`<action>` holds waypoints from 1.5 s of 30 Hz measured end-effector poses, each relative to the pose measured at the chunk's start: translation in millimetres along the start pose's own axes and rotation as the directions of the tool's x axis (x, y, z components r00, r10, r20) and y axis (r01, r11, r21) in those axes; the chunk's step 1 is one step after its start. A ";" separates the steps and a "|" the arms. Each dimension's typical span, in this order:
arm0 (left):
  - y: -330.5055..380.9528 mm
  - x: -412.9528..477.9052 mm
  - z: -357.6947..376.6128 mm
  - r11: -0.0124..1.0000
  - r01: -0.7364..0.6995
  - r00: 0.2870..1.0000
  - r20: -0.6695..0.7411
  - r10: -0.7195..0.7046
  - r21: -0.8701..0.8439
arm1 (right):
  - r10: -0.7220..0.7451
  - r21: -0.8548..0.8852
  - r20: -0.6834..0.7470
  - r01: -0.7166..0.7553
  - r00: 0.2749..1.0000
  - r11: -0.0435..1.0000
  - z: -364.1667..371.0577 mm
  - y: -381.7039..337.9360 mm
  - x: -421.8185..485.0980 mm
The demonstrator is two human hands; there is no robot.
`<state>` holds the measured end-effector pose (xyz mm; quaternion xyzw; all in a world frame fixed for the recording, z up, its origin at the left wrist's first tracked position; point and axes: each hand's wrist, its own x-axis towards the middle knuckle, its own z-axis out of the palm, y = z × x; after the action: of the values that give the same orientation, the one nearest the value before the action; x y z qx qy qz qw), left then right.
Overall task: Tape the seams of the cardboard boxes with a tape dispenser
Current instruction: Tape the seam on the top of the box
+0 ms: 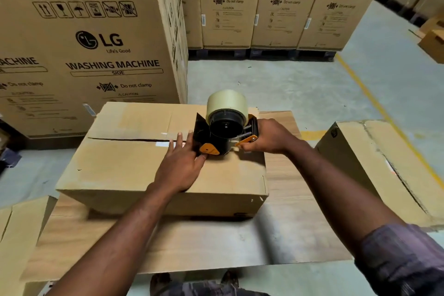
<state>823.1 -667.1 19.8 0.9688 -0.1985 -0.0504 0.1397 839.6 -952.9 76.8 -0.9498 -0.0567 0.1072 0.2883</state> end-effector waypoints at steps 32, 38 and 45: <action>82.2 18.1 15.7 0.979 -0.152 0.988 -0.007 0.153 -0.132 | 0.076 0.283 -0.176 -0.023 0.981 0.959 -19.8 99.9 -77.8; 106.3 16.8 20.5 0.997 -0.072 0.997 0.040 0.073 -0.021 | 0.075 0.343 -0.145 -0.021 0.987 0.939 -14.5 107.5 -80.0; 135.2 24.7 25.0 0.971 -0.233 0.968 0.109 0.227 0.047 | 0.101 0.334 -0.162 -0.041 0.982 0.942 -10.1 109.5 -79.6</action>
<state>791.8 -802.4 34.2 0.9391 -0.3178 -0.0777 0.1052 769.8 -1062.4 37.3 -0.8954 0.0222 0.0410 0.4427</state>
